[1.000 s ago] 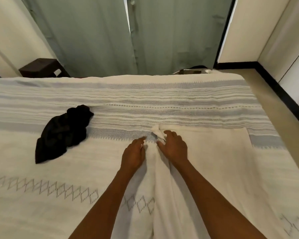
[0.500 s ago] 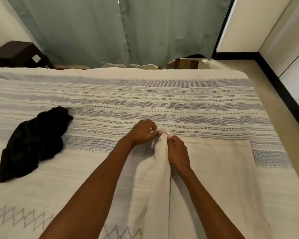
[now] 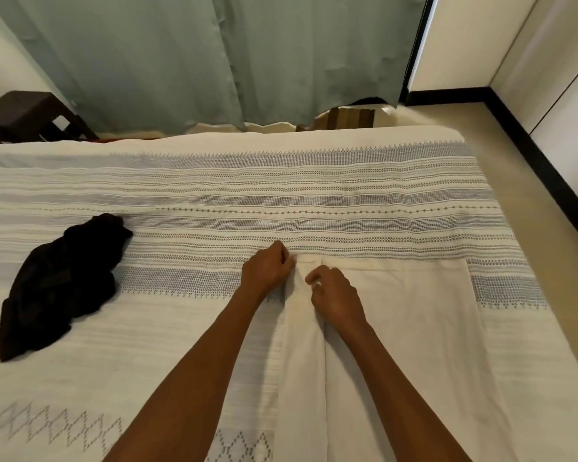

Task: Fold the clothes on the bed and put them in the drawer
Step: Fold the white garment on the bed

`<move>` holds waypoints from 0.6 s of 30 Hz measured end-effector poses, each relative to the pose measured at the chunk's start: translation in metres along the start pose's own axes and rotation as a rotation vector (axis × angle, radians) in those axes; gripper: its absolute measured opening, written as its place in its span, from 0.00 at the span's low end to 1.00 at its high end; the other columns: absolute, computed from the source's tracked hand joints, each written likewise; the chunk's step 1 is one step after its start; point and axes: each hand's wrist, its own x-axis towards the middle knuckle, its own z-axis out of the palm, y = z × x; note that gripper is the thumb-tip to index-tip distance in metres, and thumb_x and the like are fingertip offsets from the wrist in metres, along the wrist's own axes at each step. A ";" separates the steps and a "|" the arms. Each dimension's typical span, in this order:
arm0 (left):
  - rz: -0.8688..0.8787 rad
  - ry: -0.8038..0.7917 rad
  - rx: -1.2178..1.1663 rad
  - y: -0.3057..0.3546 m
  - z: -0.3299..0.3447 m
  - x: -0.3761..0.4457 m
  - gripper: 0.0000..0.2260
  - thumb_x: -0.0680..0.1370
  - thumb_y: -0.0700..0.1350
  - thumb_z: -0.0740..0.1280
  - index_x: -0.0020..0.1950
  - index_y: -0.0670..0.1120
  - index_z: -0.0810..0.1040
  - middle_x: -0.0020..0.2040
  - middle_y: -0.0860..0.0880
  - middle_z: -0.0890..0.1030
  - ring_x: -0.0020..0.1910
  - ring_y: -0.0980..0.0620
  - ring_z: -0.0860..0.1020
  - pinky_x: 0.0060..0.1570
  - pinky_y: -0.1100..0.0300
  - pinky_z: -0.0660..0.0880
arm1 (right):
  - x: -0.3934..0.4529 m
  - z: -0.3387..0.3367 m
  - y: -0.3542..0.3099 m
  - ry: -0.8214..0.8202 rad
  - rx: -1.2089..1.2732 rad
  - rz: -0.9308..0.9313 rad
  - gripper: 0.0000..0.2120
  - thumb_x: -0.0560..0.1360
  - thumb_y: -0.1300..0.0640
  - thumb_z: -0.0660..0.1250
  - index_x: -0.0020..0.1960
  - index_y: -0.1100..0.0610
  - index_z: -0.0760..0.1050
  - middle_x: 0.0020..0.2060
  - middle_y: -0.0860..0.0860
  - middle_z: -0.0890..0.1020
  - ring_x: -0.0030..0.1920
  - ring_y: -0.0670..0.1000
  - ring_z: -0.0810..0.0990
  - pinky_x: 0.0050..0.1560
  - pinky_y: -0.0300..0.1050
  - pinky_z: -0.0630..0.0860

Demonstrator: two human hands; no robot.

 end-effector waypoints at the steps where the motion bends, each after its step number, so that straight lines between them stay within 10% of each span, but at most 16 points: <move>1: 0.012 0.023 -0.032 0.001 0.001 0.000 0.09 0.80 0.57 0.64 0.50 0.52 0.73 0.40 0.54 0.80 0.43 0.49 0.80 0.39 0.57 0.67 | -0.001 0.002 0.002 0.009 -0.034 -0.016 0.12 0.80 0.57 0.60 0.61 0.46 0.74 0.59 0.50 0.76 0.55 0.55 0.79 0.55 0.50 0.75; 11: 0.342 0.375 0.120 0.001 0.029 -0.079 0.09 0.82 0.52 0.62 0.53 0.48 0.77 0.44 0.50 0.81 0.41 0.47 0.78 0.39 0.52 0.74 | -0.064 0.023 0.023 0.247 -0.340 -0.358 0.20 0.79 0.50 0.63 0.70 0.53 0.73 0.70 0.53 0.75 0.72 0.57 0.70 0.68 0.59 0.70; 18: 0.384 0.271 0.335 -0.035 0.059 -0.150 0.20 0.84 0.56 0.54 0.73 0.51 0.71 0.73 0.51 0.72 0.67 0.46 0.70 0.63 0.48 0.67 | -0.103 0.031 0.060 0.041 -0.439 -0.339 0.34 0.82 0.36 0.42 0.82 0.53 0.54 0.81 0.52 0.54 0.80 0.57 0.51 0.78 0.61 0.46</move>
